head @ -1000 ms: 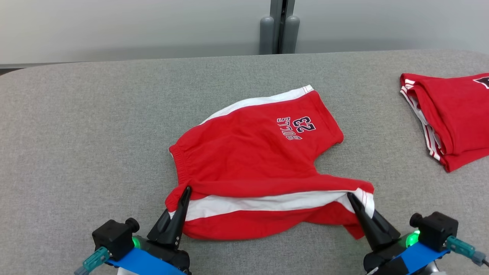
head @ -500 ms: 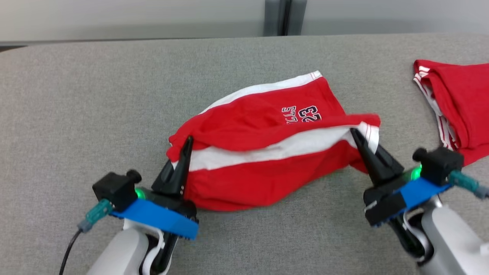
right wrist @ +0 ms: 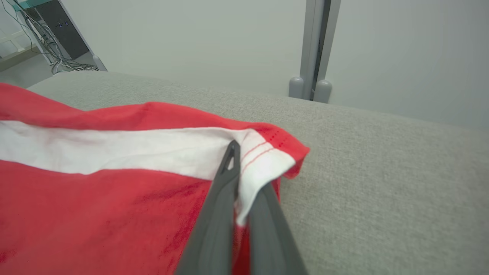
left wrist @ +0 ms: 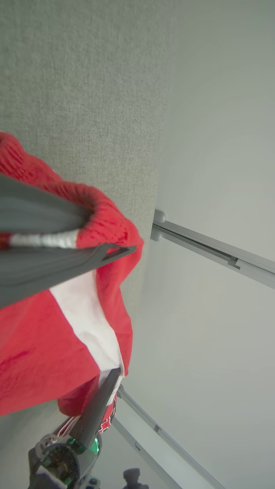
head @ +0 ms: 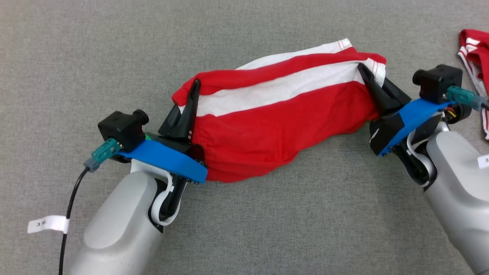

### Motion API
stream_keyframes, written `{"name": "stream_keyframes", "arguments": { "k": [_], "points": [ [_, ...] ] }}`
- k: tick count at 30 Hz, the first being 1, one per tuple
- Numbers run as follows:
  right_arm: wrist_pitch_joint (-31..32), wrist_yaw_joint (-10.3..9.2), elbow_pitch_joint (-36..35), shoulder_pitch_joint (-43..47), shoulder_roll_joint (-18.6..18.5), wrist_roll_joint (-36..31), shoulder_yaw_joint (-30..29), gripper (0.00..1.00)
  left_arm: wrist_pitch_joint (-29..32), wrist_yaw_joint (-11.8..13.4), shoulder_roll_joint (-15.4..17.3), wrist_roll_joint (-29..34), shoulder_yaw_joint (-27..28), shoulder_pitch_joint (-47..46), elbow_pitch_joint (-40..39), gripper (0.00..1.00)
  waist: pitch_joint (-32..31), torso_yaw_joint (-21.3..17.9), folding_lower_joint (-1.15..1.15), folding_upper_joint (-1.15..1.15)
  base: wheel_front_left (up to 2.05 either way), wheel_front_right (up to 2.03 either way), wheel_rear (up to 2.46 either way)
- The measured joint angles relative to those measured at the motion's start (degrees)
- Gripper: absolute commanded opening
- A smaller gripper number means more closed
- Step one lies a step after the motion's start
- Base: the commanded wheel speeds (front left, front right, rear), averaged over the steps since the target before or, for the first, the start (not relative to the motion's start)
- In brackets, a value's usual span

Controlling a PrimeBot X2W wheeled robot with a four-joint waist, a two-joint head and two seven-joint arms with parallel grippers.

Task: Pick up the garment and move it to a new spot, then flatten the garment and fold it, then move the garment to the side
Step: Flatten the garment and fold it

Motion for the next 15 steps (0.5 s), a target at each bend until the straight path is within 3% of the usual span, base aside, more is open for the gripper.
{"name": "stream_keyframes", "arguments": {
  "k": [12,13,14,15],
  "points": [
    [-4.0,0.01,12.5,-10.0,1.2,2.5,7.9,0.00,0.0,0.0,-0.3,0.0,-0.8,-3.8,4.1,0.00,1.9,0.4,0.00,0.00,0.00,0.00,0.00],
    [-4.2,0.01,13.5,-10.3,1.3,2.6,8.6,0.29,0.0,0.0,-0.3,0.0,-0.8,-3.9,4.5,0.00,1.8,0.4,0.00,0.00,0.00,0.00,0.00],
    [-4.2,0.01,13.5,-10.3,1.3,2.6,8.6,0.85,0.0,0.0,-0.3,0.0,-0.8,-3.9,4.5,0.09,1.8,0.4,0.00,0.00,0.00,0.00,0.00],
    [-5.1,0.01,15.3,-10.9,1.4,2.9,9.4,1.00,0.0,0.0,-0.4,0.6,-1.0,-3.9,5.6,0.95,1.4,0.6,-0.01,0.00,0.00,0.00,0.00]
  ]
}}
